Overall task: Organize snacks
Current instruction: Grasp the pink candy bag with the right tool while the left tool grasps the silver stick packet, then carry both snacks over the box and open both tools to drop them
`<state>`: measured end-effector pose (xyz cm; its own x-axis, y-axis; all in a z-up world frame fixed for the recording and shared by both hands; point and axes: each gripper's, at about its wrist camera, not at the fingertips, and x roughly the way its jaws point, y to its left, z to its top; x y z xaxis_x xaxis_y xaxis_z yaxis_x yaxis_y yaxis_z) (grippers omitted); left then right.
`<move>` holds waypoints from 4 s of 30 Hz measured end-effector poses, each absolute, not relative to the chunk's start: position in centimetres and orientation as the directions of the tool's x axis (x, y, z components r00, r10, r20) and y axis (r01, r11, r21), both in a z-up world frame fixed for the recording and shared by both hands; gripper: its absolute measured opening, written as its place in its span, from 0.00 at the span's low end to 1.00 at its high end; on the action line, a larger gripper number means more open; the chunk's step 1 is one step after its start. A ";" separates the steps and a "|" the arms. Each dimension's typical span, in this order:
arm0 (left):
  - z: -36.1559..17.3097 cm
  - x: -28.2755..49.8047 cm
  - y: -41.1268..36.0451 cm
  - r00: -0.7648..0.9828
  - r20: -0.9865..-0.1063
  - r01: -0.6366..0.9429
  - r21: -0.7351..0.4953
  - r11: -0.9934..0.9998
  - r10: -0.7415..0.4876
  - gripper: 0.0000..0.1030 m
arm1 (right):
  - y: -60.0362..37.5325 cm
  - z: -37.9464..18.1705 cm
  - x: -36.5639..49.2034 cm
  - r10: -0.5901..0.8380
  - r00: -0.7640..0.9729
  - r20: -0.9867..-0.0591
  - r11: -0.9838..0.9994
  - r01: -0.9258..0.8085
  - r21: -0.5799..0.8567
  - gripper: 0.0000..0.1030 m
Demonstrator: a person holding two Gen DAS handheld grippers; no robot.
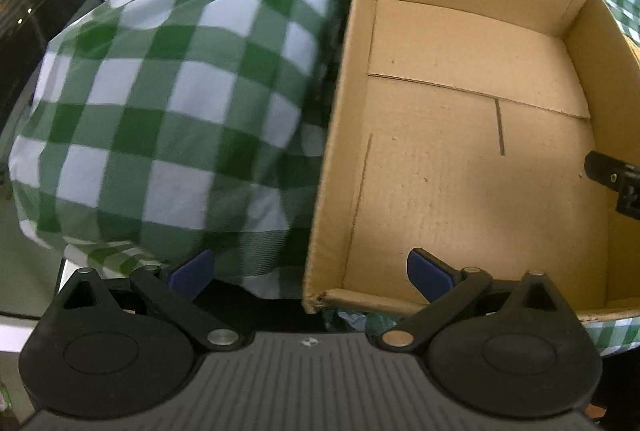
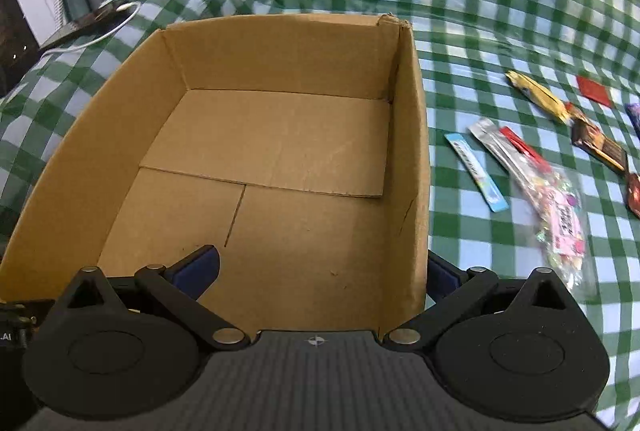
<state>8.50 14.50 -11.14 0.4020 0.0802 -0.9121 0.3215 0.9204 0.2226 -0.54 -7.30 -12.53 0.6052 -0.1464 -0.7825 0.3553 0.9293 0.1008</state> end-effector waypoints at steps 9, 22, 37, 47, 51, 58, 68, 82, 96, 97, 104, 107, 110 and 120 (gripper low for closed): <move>-7.0 6.9 12.6 0.470 -0.882 0.359 0.215 0.908 0.023 1.00 | -8.9 -8.8 -5.8 -0.204 0.662 -0.721 0.898 0.419 0.131 1.00; -0.9 2.5 -2.7 0.524 -0.841 0.522 0.195 0.830 -0.132 1.00 | -27.2 -14.8 -11.1 -0.393 0.588 -0.707 0.780 0.620 0.081 1.00; -5.6 3.1 -19.4 0.450 -0.874 0.643 0.173 0.746 -0.185 1.00 | -34.6 -19.8 -12.3 -0.348 0.590 -0.728 0.771 0.622 0.137 0.15; -17.4 9.1 -30.3 0.120 -0.968 0.516 -0.129 0.847 -0.220 0.93 | -42.7 -19.6 -18.9 -0.463 0.510 -0.725 0.603 0.781 0.163 0.15; -20.7 10.6 -32.0 0.038 -0.980 0.442 -0.157 0.883 -0.193 0.72 | -43.4 -20.6 -19.6 -0.448 0.517 -0.729 0.583 0.787 0.200 0.31; -22.6 11.8 -32.9 0.048 -0.984 0.418 -0.134 0.898 -0.169 0.69 | -43.9 -21.2 -18.8 -0.450 0.525 -0.722 0.573 0.790 0.218 0.59; -20.9 10.4 -32.6 0.145 -0.978 0.527 -0.050 0.848 -0.148 0.18 | -40.6 -21.4 -14.8 -0.527 0.508 -0.681 0.687 0.726 0.009 0.16; -5.9 3.3 -18.4 0.206 -0.895 0.615 -0.197 0.763 -0.396 0.16 | -30.2 -8.3 -20.8 -0.641 0.641 -0.423 0.698 0.715 0.026 0.12; 0.0 -4.2 2.0 0.385 -0.841 0.618 -0.070 0.783 -0.379 0.17 | -11.8 -2.3 -23.3 -0.346 0.810 -0.474 0.873 0.463 0.154 0.12; 0.0 -4.7 3.0 0.389 -0.841 0.614 -0.068 0.787 -0.376 0.17 | -10.7 -2.1 -23.2 -0.331 0.811 -0.482 0.876 0.454 0.163 0.12; 0.8 -7.1 10.4 0.437 -0.791 0.573 -0.122 0.810 -0.428 0.17 | -4.2 -0.5 -23.1 -0.313 0.815 -0.489 0.915 0.396 0.075 0.12; 1.0 -7.7 12.0 0.461 -0.774 0.570 -0.117 0.813 -0.434 0.17 | -2.4 -0.2 -23.2 -0.321 0.810 -0.490 0.919 0.392 0.047 0.12; 1.0 -8.1 12.8 0.467 -0.766 0.569 -0.122 0.813 -0.442 0.17 | -0.7 0.0 -23.6 -0.325 0.809 -0.490 0.922 0.386 0.026 0.13; 0.7 -7.8 15.2 0.470 -0.751 0.548 -0.163 0.820 -0.464 0.17 | 1.1 0.3 -23.3 -0.333 0.804 -0.493 0.932 0.360 -0.041 0.13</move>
